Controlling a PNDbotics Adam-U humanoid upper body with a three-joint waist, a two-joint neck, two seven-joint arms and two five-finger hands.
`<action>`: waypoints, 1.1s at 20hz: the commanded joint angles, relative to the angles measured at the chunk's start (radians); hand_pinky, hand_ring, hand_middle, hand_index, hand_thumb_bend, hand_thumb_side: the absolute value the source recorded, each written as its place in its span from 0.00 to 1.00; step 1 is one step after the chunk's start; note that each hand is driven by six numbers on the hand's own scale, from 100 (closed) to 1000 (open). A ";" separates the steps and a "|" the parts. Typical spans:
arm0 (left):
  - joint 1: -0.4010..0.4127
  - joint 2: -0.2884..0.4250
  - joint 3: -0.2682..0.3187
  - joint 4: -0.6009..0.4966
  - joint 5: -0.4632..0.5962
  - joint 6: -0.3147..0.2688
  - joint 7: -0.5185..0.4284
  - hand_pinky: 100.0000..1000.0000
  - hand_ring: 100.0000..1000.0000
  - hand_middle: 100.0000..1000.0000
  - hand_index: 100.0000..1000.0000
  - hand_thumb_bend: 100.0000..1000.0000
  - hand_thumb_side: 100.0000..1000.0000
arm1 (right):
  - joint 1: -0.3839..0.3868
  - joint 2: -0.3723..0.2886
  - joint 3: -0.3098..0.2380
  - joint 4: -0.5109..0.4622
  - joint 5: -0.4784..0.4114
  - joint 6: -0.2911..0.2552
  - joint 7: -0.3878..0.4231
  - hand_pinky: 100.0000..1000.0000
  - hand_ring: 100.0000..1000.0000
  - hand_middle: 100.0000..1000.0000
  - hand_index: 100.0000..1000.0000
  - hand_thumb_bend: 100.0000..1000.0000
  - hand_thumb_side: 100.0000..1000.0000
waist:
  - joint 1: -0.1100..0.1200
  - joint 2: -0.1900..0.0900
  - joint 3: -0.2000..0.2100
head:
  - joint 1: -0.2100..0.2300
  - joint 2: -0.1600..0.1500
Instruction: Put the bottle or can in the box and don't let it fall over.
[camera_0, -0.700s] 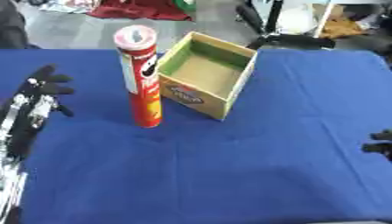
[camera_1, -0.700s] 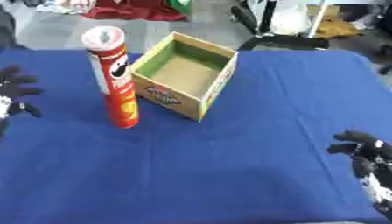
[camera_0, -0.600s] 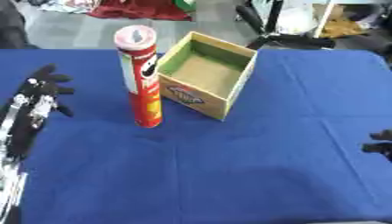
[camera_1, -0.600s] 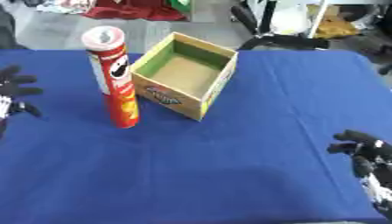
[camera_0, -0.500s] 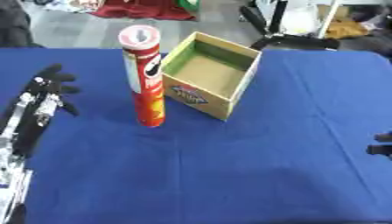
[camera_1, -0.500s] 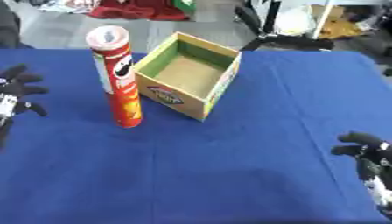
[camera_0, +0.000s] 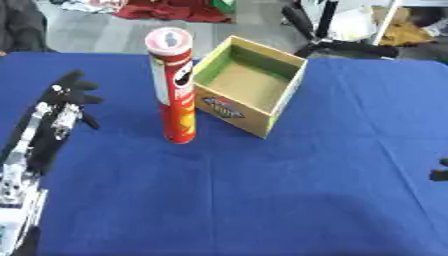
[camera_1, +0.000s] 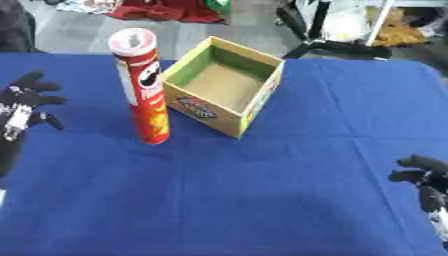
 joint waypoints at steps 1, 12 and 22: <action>-0.008 0.012 -0.003 -0.021 -0.003 -0.001 -0.005 0.41 0.71 0.74 0.95 0.00 0.68 | -0.009 -0.011 -0.004 -0.013 -0.003 -0.001 0.003 0.81 0.66 0.73 0.83 0.00 0.42 | 0.002 -0.008 -0.001 | -0.002 0.007; -0.151 0.154 -0.092 -0.136 -0.089 -0.082 -0.033 0.57 0.80 0.82 0.99 0.00 0.42 | -0.003 -0.036 0.000 -0.008 0.003 0.003 0.007 0.81 0.66 0.73 0.83 0.00 0.42 | 0.033 -0.028 -0.017 | -0.016 0.011; -0.409 0.413 -0.188 0.048 -0.238 -0.052 -0.087 0.74 0.86 0.87 1.00 0.00 0.34 | 0.002 -0.036 0.021 0.000 -0.007 0.004 0.026 0.81 0.66 0.73 0.83 0.00 0.42 | 0.025 -0.045 -0.058 | 0.003 0.010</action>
